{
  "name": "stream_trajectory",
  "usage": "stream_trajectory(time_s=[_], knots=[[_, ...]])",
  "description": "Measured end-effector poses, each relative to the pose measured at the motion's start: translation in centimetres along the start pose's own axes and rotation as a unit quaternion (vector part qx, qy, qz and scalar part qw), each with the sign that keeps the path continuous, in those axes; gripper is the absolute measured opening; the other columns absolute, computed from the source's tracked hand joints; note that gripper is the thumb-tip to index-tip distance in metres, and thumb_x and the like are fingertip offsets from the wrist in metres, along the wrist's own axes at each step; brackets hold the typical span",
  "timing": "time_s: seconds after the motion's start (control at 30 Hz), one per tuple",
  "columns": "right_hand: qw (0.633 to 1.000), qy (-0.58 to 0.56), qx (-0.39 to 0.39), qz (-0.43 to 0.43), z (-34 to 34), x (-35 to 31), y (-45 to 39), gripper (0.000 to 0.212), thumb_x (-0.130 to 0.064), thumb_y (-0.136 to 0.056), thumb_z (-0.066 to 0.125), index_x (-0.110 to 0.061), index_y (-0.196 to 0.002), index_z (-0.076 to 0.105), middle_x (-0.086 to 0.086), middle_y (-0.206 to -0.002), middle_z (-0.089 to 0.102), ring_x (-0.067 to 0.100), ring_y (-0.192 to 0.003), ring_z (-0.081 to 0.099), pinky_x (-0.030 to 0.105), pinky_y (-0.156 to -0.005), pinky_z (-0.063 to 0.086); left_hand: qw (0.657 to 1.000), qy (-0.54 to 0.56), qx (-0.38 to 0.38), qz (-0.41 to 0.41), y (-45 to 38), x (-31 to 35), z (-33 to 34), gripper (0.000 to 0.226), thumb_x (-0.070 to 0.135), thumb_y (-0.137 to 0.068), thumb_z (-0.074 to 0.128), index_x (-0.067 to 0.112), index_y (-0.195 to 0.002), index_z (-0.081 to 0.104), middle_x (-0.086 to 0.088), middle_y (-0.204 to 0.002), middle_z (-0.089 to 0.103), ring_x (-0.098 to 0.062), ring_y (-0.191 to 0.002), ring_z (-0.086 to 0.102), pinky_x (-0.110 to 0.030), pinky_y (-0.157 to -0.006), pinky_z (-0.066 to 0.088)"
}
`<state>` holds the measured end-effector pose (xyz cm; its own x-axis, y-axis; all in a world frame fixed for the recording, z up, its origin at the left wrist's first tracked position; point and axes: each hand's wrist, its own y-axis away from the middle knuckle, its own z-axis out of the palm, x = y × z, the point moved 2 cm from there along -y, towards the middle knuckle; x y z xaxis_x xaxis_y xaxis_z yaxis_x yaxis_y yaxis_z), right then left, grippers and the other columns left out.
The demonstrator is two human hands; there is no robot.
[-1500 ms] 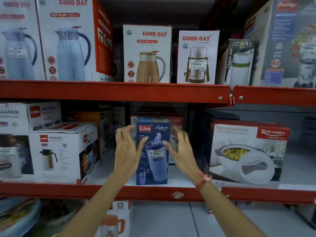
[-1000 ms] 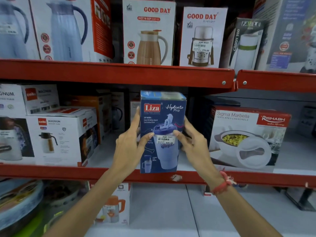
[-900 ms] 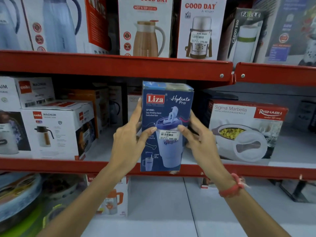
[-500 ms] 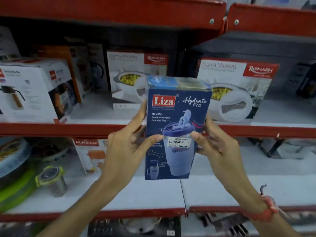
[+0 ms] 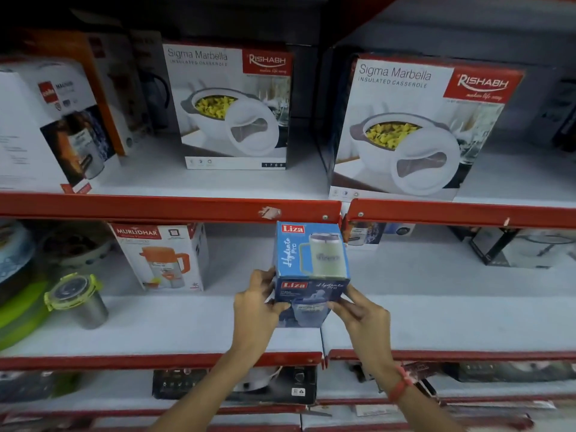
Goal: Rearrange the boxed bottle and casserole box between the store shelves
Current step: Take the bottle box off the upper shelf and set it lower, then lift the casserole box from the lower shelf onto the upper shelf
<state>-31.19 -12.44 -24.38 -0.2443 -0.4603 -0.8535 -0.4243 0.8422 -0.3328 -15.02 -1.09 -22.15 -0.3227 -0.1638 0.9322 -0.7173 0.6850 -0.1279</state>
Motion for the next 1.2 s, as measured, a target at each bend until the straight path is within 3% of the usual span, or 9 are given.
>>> stream_trajectory(time_s=[0.17, 0.37, 0.57, 0.67, 0.73, 0.8, 0.9, 1.0, 1.2], knots=[[0.999, 0.037, -0.001, 0.000, 1.3, 2.9, -0.5, 0.046, 0.000, -0.078, 0.076, -0.008, -0.123, 0.066, 0.005, -0.107, 0.074, -0.036, -0.082, 0.049, 0.001, -0.083, 0.046, 0.999, -0.022, 0.005, -0.024, -0.7, -2.4, 1.9, 0.050, -0.001, -0.072, 0.078, 0.003, -0.115, 0.052, -0.015, -0.121, 0.068, -0.029, -0.108, 0.068, -0.046, -0.082, 0.060], [0.998, 0.044, -0.016, 0.029, 2.4, 4.8, -1.2, 0.041, 0.002, -0.081, 0.073, -0.007, -0.120, 0.069, 0.001, -0.112, 0.074, -0.032, -0.083, 0.056, 0.004, -0.084, 0.047, 0.999, -0.003, 0.009, -0.044, -1.1, -4.9, 3.5, 0.045, -0.001, -0.078, 0.072, 0.000, -0.117, 0.049, -0.017, -0.124, 0.065, -0.033, -0.111, 0.065, -0.015, -0.081, 0.048], [0.990, 0.105, -0.078, 0.045, 1.2, 3.3, -2.2, 0.040, 0.004, -0.085, 0.068, -0.013, -0.121, 0.068, 0.000, -0.110, 0.076, 0.011, -0.096, 0.073, 0.023, -0.091, 0.055, 0.998, -0.065, -0.014, -0.019, -1.3, -4.5, 2.8, 0.060, 0.010, -0.075, 0.077, 0.004, -0.126, 0.047, -0.016, -0.130, 0.063, -0.034, -0.116, 0.062, -0.042, -0.089, 0.056], [0.982, 0.144, -0.118, 0.024, -0.9, 1.3, -3.8, 0.037, -0.001, -0.088, 0.064, -0.014, -0.123, 0.067, 0.004, -0.112, 0.076, 0.020, -0.098, 0.073, 0.030, -0.094, 0.055, 0.992, -0.119, 0.013, 0.040, -1.6, -2.8, 0.2, 0.069, 0.031, -0.071, 0.076, 0.007, -0.132, 0.052, -0.015, -0.126, 0.066, -0.026, -0.110, 0.066, -0.036, -0.091, 0.053], [0.980, 0.181, -0.077, -0.042, -2.6, -1.0, -5.0, 0.027, -0.006, -0.088, 0.066, -0.014, -0.113, 0.074, 0.005, -0.097, 0.080, 0.020, -0.080, 0.075, 0.034, -0.083, 0.060, 0.984, -0.121, 0.048, 0.123, -1.5, -0.4, -1.9, 0.062, 0.047, -0.077, 0.063, 0.007, -0.125, 0.060, -0.015, -0.113, 0.073, -0.001, -0.089, 0.068, -0.013, -0.083, 0.050], [0.977, 0.182, -0.012, -0.106, -4.5, -3.9, -6.2, 0.021, -0.008, -0.085, 0.071, -0.016, -0.103, 0.078, 0.001, -0.084, 0.081, 0.012, -0.069, 0.075, 0.018, -0.075, 0.058, 0.960, -0.124, 0.085, 0.238, -1.8, 2.7, -3.5, 0.056, 0.048, -0.086, 0.053, 0.002, -0.113, 0.067, -0.014, -0.102, 0.076, -0.003, -0.080, 0.067, 0.006, -0.073, 0.041], [0.969, 0.125, 0.103, -0.185, -7.4, -8.5, -8.3, 0.020, -0.008, -0.085, 0.071, -0.013, -0.104, 0.077, -0.005, -0.085, 0.078, 0.001, -0.067, 0.070, -0.003, -0.066, 0.046, 0.928, -0.086, 0.127, 0.341, -3.6, 7.3, -4.2, 0.034, 0.023, -0.087, 0.062, 0.000, -0.111, 0.068, -0.009, -0.107, 0.073, 0.007, -0.088, 0.068, -0.004, -0.080, 0.050], [0.953, 0.066, 0.206, -0.210, -10.0, -11.0, -11.1, 0.018, -0.011, -0.090, 0.067, -0.009, -0.105, 0.076, 0.002, -0.095, 0.078, 0.013, -0.073, 0.070, 0.005, -0.069, 0.047, 0.932, -0.007, 0.143, 0.334, -6.0, 12.3, -3.6, 0.036, 0.014, -0.085, 0.068, 0.005, -0.120, 0.064, -0.006, -0.115, 0.072, -0.007, -0.097, 0.071, -0.018, -0.087, 0.055], [0.940, 0.037, 0.304, -0.151, -13.2, -11.0, -15.6, 0.046, -0.016, -0.087, 0.069, -0.010, -0.130, 0.053, 0.014, -0.133, 0.055, 0.026, -0.124, 0.044, 0.008, -0.096, 0.027, 0.972, 0.116, 0.050, 0.196, -10.8, 17.6, -0.8, 0.061, 0.026, -0.083, 0.069, 0.016, -0.139, 0.046, -0.002, -0.143, 0.051, -0.009, -0.128, 0.049, -0.007, -0.096, 0.042]])
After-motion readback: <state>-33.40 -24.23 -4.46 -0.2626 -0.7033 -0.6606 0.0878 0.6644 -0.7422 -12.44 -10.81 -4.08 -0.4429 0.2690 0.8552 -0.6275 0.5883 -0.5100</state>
